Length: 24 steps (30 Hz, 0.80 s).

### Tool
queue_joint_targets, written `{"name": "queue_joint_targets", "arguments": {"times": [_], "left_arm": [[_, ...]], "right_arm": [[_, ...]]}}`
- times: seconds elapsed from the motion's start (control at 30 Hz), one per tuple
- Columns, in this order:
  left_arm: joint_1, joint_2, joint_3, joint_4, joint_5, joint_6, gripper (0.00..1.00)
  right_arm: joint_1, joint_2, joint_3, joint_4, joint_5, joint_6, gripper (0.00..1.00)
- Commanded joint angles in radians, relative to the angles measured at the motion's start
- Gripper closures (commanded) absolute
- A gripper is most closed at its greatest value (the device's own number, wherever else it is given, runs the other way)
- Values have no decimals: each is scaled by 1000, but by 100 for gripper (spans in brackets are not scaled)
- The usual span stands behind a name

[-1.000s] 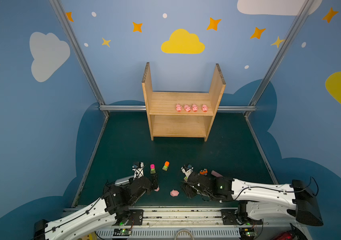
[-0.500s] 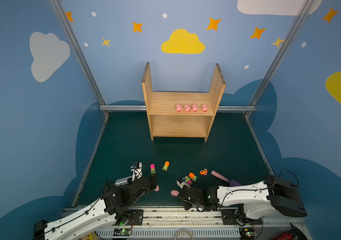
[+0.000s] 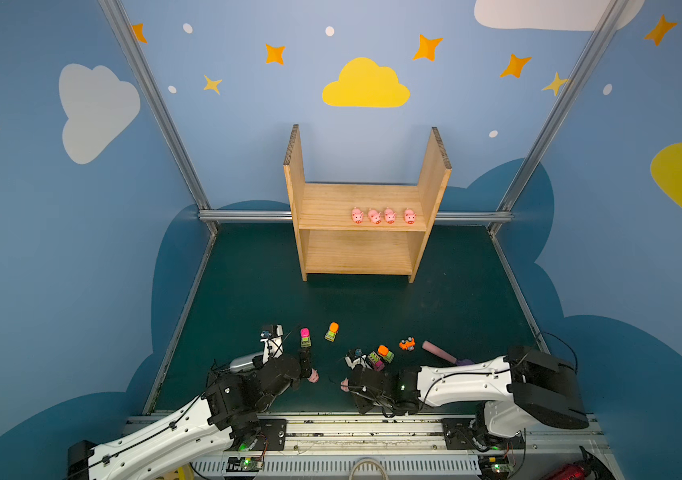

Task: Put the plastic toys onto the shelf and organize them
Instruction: 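Draw the right arm back down over the toys near the robot, then lower the right gripper onto a fifth pink pig and close it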

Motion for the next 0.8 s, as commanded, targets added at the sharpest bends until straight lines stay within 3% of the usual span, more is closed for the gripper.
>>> {"name": "queue_joint_targets", "arguments": {"times": [0.0, 0.33, 0.77], "left_arm": [[-2, -2, -8, -18, -26, 10, 0], [-1, 4, -4, -12, -41, 24, 0], [0, 9, -6, -5, -51, 29, 0]], "right_arm": [[-32, 36, 23, -24, -4, -36, 69], [-104, 90, 121, -117, 31, -141, 68], [-160, 152, 182, -89, 5, -207, 67]]}}
